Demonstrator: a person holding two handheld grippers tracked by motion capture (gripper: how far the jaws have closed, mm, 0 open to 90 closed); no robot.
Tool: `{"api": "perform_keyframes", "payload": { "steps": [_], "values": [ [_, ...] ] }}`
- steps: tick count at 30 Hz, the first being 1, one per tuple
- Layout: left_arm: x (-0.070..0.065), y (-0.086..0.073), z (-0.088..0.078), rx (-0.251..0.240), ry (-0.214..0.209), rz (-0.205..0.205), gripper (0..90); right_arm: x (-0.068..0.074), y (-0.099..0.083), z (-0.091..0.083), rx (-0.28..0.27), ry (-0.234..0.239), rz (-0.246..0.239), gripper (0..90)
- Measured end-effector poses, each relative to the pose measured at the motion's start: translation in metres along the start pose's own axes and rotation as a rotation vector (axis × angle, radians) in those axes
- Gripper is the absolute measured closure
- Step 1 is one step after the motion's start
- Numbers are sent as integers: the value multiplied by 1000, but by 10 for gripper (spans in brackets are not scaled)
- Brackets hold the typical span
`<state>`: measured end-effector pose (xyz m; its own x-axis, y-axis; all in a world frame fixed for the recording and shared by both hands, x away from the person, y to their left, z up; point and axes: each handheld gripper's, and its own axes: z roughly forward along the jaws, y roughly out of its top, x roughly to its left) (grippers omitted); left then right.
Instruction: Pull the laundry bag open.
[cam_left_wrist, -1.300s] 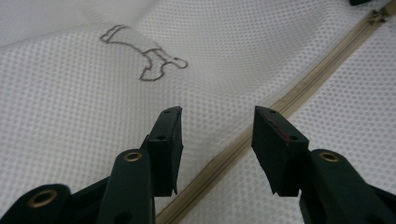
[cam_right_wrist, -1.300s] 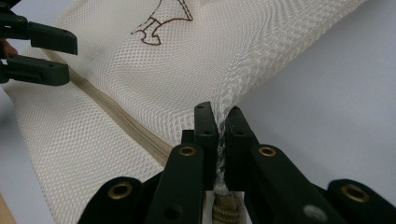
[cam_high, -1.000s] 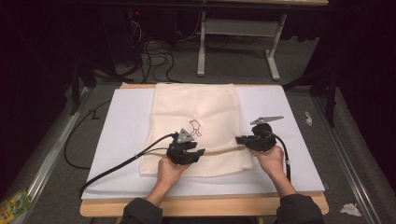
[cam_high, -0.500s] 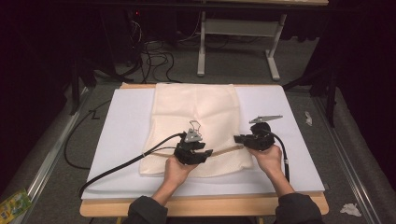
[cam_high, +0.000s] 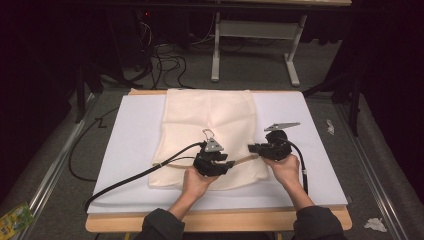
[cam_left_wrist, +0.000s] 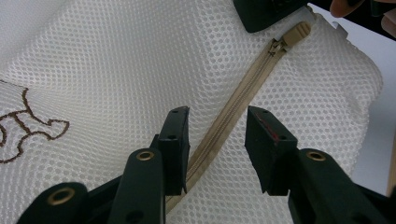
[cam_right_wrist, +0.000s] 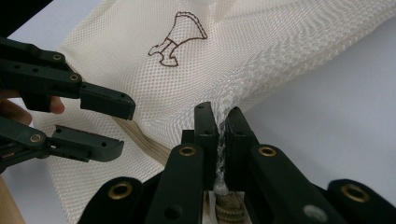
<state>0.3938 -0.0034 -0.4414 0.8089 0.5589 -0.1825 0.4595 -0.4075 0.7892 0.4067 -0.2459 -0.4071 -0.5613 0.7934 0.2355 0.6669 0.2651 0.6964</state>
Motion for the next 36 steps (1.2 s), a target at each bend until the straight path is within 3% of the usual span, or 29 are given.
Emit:
{"api": "perform_keyframes", "payload": {
  "steps": [3,6,10,13,25,32,36],
  "values": [
    [0,1,0,0,-11,-4,602,2,1,1,-2,0,0,880],
    [-1,2,1,15,9,18,619,4,2,3,3,0,-1,880],
    [-7,6,4,20,-8,38,620,7,5,3,1,3,-6,880],
    [-9,8,6,6,-31,17,629,8,7,4,-2,9,-13,880],
    [-13,10,14,15,-53,21,654,12,9,8,-5,32,-6,880],
    [-19,16,18,8,-49,46,644,13,9,8,-6,41,-1,880],
    [-19,16,21,6,-57,34,641,13,9,8,-10,50,-2,881]
  ]
}}
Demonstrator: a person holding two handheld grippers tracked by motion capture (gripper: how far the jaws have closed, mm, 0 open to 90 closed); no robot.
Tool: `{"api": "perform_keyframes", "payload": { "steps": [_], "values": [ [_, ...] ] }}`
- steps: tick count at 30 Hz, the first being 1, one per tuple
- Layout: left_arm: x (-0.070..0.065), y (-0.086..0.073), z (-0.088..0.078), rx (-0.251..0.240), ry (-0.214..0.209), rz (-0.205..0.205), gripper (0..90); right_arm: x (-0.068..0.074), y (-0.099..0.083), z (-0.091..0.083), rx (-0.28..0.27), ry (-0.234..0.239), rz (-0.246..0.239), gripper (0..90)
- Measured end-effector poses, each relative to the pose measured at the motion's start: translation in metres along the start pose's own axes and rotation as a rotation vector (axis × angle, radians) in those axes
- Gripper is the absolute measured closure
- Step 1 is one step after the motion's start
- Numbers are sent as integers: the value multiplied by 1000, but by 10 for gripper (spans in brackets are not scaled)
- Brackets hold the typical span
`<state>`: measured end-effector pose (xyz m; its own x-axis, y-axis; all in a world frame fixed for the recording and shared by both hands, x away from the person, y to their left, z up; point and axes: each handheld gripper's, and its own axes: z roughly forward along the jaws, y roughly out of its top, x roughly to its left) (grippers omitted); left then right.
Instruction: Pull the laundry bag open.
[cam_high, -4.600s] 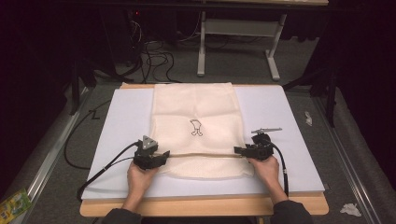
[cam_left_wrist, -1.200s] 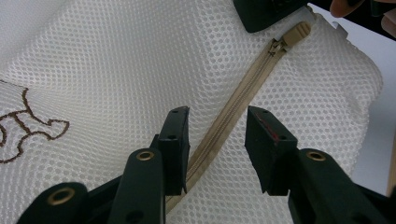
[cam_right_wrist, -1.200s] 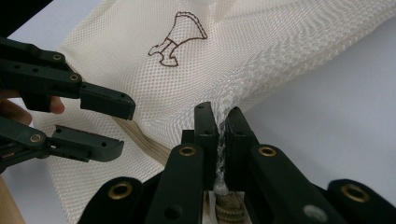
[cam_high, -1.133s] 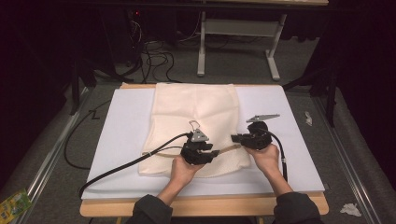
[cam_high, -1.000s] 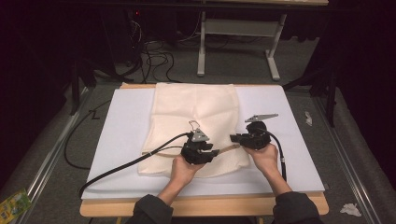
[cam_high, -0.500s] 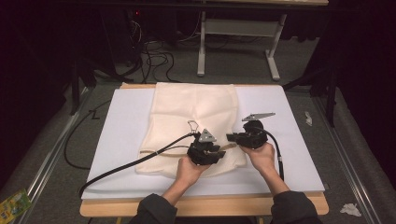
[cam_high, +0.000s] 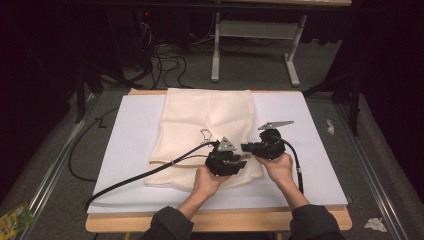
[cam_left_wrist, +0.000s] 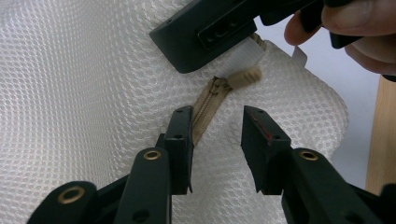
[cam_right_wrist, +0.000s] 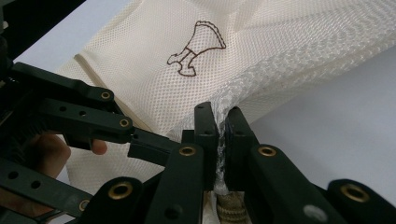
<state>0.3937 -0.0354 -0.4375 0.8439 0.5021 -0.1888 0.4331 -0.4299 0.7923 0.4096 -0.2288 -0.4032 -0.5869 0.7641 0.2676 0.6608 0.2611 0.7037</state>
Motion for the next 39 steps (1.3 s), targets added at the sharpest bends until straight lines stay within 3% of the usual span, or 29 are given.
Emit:
{"api": "perform_keyframes", "payload": {
  "steps": [9,19,33,39],
  "values": [
    [-1,-2,2,-2,-15,2,623,0,0,1,2,0,1,880],
    [-2,-1,2,-40,-35,-19,742,0,-1,1,1,-1,8,880],
    [2,0,4,-41,-30,-34,861,-2,-3,0,-1,5,5,879],
    [1,1,2,-31,-30,-41,868,-1,-3,0,8,-2,-3,879]
  ]
}}
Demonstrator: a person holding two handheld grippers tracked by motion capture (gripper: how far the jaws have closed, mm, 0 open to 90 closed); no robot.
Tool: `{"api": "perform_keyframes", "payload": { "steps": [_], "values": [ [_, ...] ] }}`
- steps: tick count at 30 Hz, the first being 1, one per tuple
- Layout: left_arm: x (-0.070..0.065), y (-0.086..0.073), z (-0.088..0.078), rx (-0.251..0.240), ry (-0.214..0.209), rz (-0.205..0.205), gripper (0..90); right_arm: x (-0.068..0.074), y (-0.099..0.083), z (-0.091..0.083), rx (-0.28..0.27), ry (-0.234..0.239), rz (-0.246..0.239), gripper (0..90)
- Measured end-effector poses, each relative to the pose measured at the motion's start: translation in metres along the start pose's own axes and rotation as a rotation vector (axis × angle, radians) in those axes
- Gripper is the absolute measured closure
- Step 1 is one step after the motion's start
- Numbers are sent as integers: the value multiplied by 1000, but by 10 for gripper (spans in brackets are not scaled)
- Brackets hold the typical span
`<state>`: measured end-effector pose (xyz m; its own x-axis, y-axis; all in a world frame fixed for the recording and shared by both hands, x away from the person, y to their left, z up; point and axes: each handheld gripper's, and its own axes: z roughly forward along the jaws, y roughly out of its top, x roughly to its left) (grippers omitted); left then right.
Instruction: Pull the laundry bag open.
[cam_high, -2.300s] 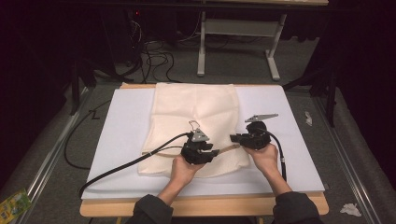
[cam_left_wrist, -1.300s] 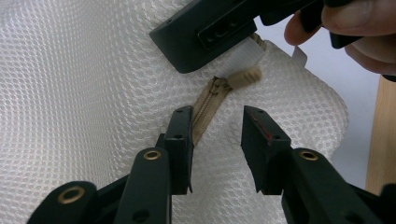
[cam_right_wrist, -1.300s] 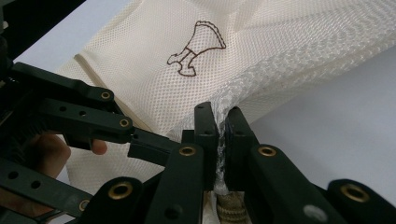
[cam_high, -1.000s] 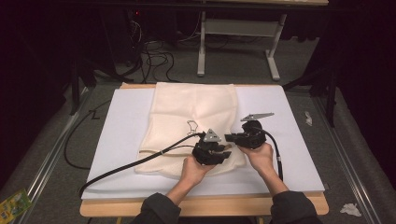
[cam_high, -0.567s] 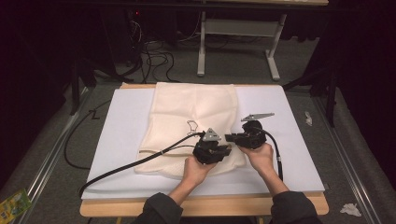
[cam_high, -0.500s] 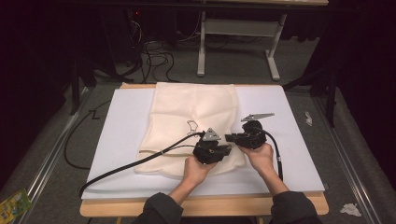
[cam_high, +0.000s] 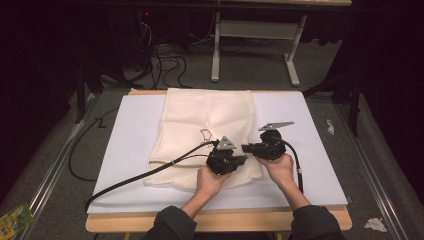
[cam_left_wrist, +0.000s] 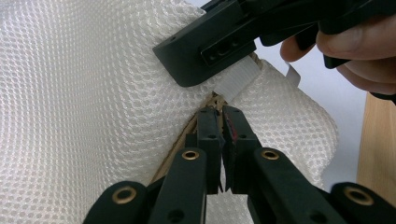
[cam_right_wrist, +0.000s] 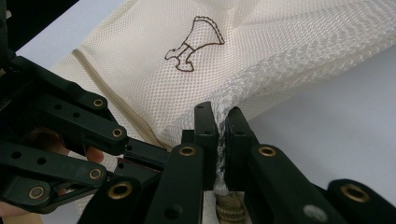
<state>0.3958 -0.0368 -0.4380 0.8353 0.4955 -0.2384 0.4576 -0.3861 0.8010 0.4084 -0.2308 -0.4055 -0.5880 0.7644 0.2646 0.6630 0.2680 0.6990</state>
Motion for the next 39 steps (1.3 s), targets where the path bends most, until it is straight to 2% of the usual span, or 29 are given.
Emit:
{"api": "perform_keyframes", "payload": {
  "steps": [8,14,21,32,36,39],
  "values": [
    [0,0,-1,2,9,3,869,0,-1,0,0,5,5,847],
    [0,0,-1,4,5,4,870,-3,-2,1,16,13,23,786],
    [0,0,-1,12,7,-1,870,0,-3,2,29,4,-5,869],
    [-1,1,-7,30,10,21,871,0,-2,0,31,-3,-24,881],
    [-3,1,-10,25,30,37,871,0,-2,0,29,1,-31,883],
    [-2,1,-10,30,24,28,872,1,-2,-1,29,0,-37,884]
  ]
}}
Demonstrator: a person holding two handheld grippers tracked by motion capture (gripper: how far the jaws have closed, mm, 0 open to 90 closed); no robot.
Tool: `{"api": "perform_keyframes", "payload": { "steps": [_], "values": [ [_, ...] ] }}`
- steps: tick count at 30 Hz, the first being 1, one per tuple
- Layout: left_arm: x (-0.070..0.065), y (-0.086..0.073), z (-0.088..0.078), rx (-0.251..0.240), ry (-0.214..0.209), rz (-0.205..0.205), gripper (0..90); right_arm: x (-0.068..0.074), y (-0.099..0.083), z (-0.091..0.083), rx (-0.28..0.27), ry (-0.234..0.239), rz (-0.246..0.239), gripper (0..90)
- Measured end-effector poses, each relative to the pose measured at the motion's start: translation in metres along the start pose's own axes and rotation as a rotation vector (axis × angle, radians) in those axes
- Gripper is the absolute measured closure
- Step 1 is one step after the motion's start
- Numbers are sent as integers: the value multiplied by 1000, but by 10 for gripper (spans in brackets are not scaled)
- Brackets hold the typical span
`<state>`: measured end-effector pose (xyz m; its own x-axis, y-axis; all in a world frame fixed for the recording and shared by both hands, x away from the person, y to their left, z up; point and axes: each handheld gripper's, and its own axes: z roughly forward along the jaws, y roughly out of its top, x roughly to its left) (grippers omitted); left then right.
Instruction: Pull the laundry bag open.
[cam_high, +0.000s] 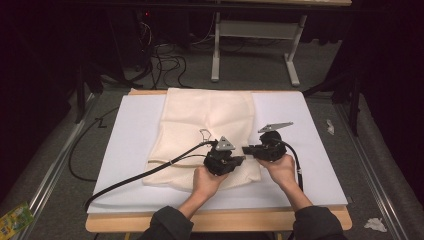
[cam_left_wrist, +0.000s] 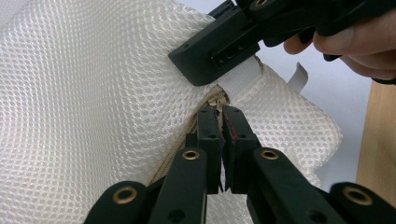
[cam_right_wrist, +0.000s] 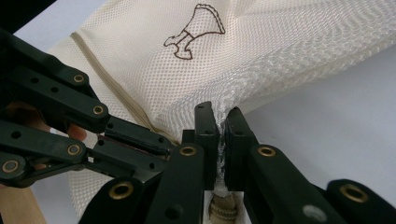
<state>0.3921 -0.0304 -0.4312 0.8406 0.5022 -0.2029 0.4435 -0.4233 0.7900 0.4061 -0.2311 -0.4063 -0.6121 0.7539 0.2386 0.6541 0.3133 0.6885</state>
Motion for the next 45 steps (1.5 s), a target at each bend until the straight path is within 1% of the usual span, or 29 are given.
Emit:
{"api": "perform_keyframes", "payload": {
  "steps": [3,5,7,9,11,14,17,19,22,25,26,27,28,30,32,33,35,38,40,45],
  "values": [
    [1,-1,1,7,0,-12,872,0,0,1,4,-2,-7,885],
    [-1,-1,1,10,7,-7,872,1,0,1,5,-4,-5,885],
    [-6,-1,-2,13,39,29,872,1,0,1,1,1,-4,886],
    [-7,-2,-4,20,54,45,872,2,1,2,0,9,-10,886],
    [-6,-3,-4,17,51,40,873,3,2,3,3,9,-17,886],
    [-1,-3,-4,5,36,11,872,4,1,4,13,-6,-29,888],
    [2,0,-6,3,18,-2,873,5,1,1,3,-10,-38,889],
    [0,-1,-5,11,16,-7,873,5,2,1,0,-6,-37,889],
    [-2,-4,-3,37,19,2,874,6,2,3,6,-6,-36,890],
    [0,-4,-2,49,24,0,874,7,1,7,6,-3,-33,890],
    [2,-2,-4,40,31,-5,874,7,1,7,7,-4,-35,892],
    [7,2,-8,21,16,-29,874,7,1,6,5,-3,-38,892],
    [8,5,-10,10,8,-39,874,6,0,4,-14,-6,-45,893],
    [7,6,-13,18,39,-18,875,5,2,-2,-30,-12,-40,893],
    [9,2,-13,36,48,-14,875,3,1,-5,-18,-18,-52,894],
    [9,0,-13,40,44,-9,874,3,0,-5,-16,-19,-53,893],
    [8,1,-12,39,45,-13,874,2,0,-4,-12,-21,-47,893],
    [12,3,-12,37,37,-23,874,1,2,-3,-19,-15,-40,892],
    [13,3,-14,33,34,-15,873,0,2,-4,-23,-13,-40,892],
    [11,3,-15,32,42,-3,873,1,1,-5,-23,-12,-41,892]
  ]
}}
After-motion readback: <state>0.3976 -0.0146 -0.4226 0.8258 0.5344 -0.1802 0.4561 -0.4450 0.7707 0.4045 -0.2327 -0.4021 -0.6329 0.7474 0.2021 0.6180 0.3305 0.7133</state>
